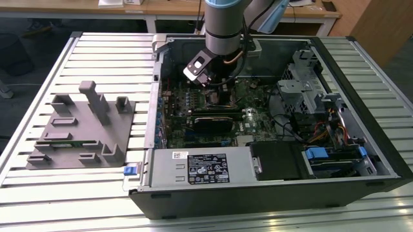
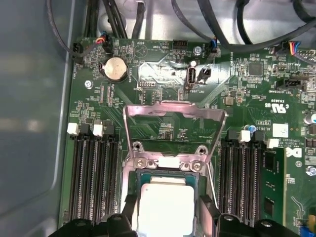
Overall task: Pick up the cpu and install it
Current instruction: 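Place the cpu into insertion slot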
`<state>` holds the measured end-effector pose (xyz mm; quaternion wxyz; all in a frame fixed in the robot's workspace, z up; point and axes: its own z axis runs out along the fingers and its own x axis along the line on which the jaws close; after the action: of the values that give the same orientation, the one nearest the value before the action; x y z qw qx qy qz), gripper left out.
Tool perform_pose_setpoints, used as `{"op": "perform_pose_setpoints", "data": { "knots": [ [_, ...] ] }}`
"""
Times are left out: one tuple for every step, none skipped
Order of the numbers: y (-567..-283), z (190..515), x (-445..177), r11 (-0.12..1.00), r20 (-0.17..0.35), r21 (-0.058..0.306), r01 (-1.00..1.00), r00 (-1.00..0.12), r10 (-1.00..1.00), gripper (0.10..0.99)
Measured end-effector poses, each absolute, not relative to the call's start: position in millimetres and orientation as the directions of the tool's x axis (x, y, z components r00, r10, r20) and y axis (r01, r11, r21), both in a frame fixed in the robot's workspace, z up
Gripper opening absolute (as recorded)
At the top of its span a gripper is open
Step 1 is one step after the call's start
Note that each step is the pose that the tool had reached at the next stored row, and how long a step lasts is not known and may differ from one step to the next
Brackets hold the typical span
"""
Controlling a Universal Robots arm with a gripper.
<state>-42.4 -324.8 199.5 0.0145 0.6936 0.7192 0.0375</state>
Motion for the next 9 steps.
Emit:
{"op": "perform_pose_setpoints", "data": {
  "knots": [
    [-324.8,201.4,-42.4,0.035,0.031,0.074,0.997,-0.037,0.999,0.608],
    [-324.8,202.9,-42.4,0.035,0.031,0.074,0.997,-0.037,0.999,0.608],
    [-324.8,204.1,-42.4,0.035,0.031,0.074,0.997,-0.037,0.999,0.608],
    [-324.8,205.2,-42.4,0.035,0.031,0.074,0.997,-0.037,0.999,0.608],
    [-324.7,205.8,-42.4,0.035,0.031,0.074,0.997,-0.037,0.999,0.608],
    [-324.7,206.2,-42.4,0.035,0.031,0.074,0.997,-0.037,0.999,0.592],
    [-324.7,206.6,-42.4,0.035,0.031,0.074,0.997,-0.037,0.999,0.529],
    [-324.7,206.9,-42.4,0.035,0.031,0.074,0.997,-0.037,0.999,0.529],
    [-324.7,207.2,-42.3,0.035,0.031,0.074,0.997,-0.037,0.999,0.463]
  ]
}}
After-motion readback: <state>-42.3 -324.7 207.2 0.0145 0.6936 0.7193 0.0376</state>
